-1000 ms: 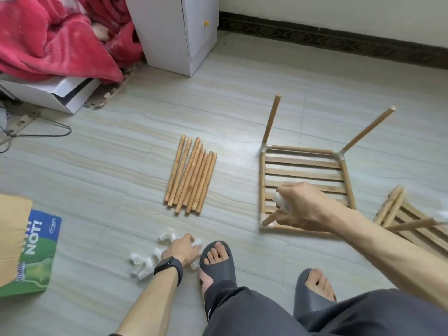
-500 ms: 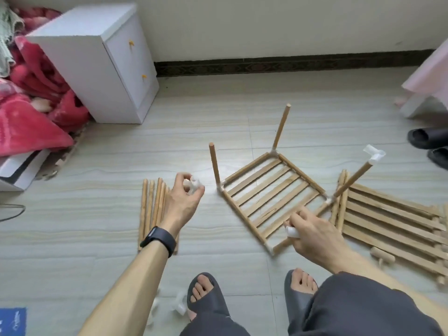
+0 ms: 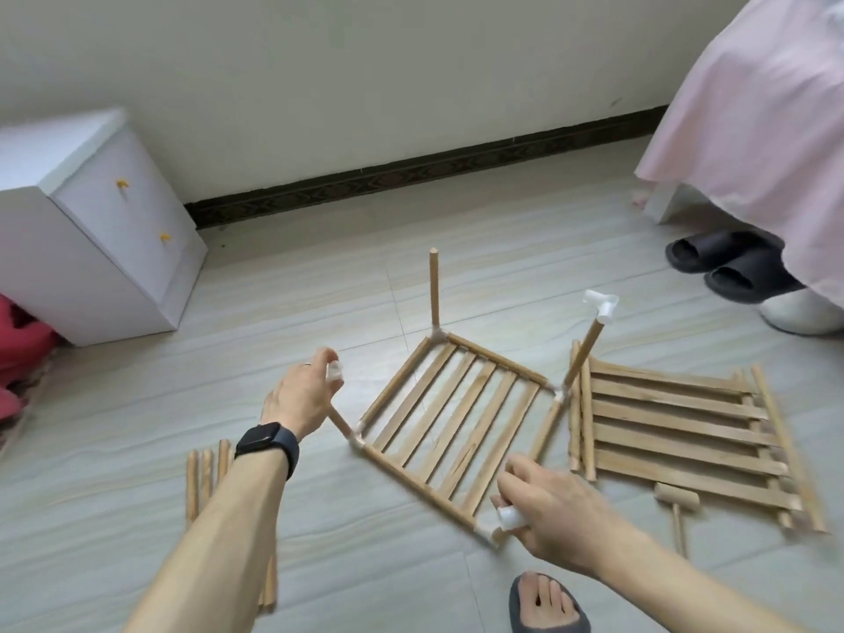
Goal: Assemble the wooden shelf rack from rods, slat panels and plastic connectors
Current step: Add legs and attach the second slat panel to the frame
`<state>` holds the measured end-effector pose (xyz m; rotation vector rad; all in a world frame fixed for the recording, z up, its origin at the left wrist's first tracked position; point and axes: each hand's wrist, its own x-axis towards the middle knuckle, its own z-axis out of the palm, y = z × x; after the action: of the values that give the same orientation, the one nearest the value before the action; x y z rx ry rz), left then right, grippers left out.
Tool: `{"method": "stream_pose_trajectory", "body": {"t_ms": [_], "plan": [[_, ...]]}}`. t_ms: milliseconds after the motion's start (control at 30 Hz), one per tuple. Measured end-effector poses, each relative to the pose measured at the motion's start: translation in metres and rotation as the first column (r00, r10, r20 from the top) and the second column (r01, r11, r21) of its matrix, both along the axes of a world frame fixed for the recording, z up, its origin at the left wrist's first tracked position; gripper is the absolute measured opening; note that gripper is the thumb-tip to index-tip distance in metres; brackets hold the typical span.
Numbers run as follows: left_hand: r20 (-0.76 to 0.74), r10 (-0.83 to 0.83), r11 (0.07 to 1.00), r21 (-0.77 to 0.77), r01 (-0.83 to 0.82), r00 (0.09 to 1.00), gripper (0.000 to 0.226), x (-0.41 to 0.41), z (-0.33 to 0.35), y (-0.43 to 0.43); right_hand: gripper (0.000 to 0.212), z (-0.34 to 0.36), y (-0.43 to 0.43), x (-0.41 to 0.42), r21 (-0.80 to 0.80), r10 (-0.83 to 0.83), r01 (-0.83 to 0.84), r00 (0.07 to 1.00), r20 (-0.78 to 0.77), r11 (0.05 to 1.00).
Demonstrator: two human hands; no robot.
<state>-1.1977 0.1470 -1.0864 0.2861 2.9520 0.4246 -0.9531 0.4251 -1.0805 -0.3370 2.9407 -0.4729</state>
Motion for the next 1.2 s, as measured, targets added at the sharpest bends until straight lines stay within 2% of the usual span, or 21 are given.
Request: {"method": "stream_pose_trajectory", "body": {"t_ms": [100, 233, 400, 500, 533, 600, 633, 667, 733, 800, 867, 933, 1000, 1067, 1200], "plan": [[-0.010, 0.008, 1.000, 0.006, -0.008, 1.000, 0.012, 0.018, -0.011, -0.009, 0.011, 0.001, 0.020, -0.004, -0.006, -0.078, 0.077, 0.994, -0.071, 0.997], [-0.033, 0.034, 0.999, 0.038, -0.033, 0.999, 0.013, 0.055, -0.008, -0.018, 0.015, -0.001, 0.044, -0.023, 0.008, -0.197, 0.198, 0.980, -0.037, 0.980], [0.060, 0.165, 0.972, 0.157, -0.173, 0.984, 0.018, 0.102, 0.007, -0.029, 0.012, -0.008, 0.057, -0.040, 0.014, -0.276, 0.278, 0.958, -0.074, 0.960], [0.148, 0.168, 0.958, 0.209, -0.197, 0.975, 0.025, 0.126, 0.012, -0.033, 0.010, -0.007, 0.056, -0.047, -0.029, -0.329, 0.328, 0.943, -0.046, 0.944], [0.166, 0.159, 0.957, 0.216, -0.194, 0.973, 0.026, 0.133, 0.012, -0.036, 0.020, -0.006, 0.055, -0.047, -0.074, -0.334, 0.332, 0.942, -0.024, 0.940], [0.187, 0.154, 0.946, 0.254, -0.199, 0.970, 0.027, 0.144, 0.012, -0.040, 0.067, -0.004, 0.052, -0.041, -0.214, -0.370, 0.367, 0.929, 0.026, 0.905], [0.189, 0.170, 0.927, 0.302, -0.222, 0.967, 0.027, 0.150, 0.010, -0.042, 0.083, -0.004, 0.052, -0.037, -0.288, -0.418, 0.417, 0.906, 0.061, 0.862], [0.198, 0.200, 0.892, 0.369, -0.262, 0.960, 0.028, 0.155, 0.008, -0.043, 0.090, -0.005, 0.053, -0.033, -0.349, -0.465, 0.468, 0.880, 0.099, 0.812], [0.253, 0.270, 0.780, 0.508, -0.365, 0.929, 0.029, 0.165, 0.002, -0.045, 0.082, -0.010, 0.056, -0.024, -0.405, -0.504, 0.522, 0.849, 0.159, 0.751], [0.307, 0.314, 0.683, 0.584, -0.438, 0.898, 0.026, 0.172, -0.006, -0.045, 0.058, -0.015, 0.056, -0.017, -0.442, -0.489, 0.504, 0.858, 0.158, 0.742], [0.323, 0.337, 0.632, 0.619, -0.467, 0.884, 0.019, 0.176, -0.008, -0.042, 0.039, -0.017, 0.056, -0.015, -0.467, -0.491, 0.481, 0.864, 0.109, 0.742], [0.344, 0.352, 0.566, 0.663, -0.490, 0.871, 0.018, 0.177, -0.006, -0.036, 0.038, -0.018, 0.058, -0.015, -0.464, -0.504, 0.455, 0.864, 0.022, 0.760], [0.381, 0.347, 0.498, 0.700, -0.512, 0.857, 0.019, 0.177, -0.001, -0.027, 0.048, -0.019, 0.062, -0.017, -0.469, -0.480, 0.401, 0.875, -0.057, 0.787], [0.398, 0.318, 0.496, 0.704, -0.509, 0.860, 0.021, 0.179, 0.003, -0.019, 0.056, -0.021, 0.067, -0.018, -0.470, -0.407, 0.304, 0.903, -0.134, 0.829], [0.416, 0.320, 0.525, 0.670, -0.525, 0.851, 0.026, 0.184, 0.002, -0.014, 0.047, -0.025, 0.077, -0.016, -0.416, -0.295, 0.149, 0.903, -0.314, 0.897]]}}
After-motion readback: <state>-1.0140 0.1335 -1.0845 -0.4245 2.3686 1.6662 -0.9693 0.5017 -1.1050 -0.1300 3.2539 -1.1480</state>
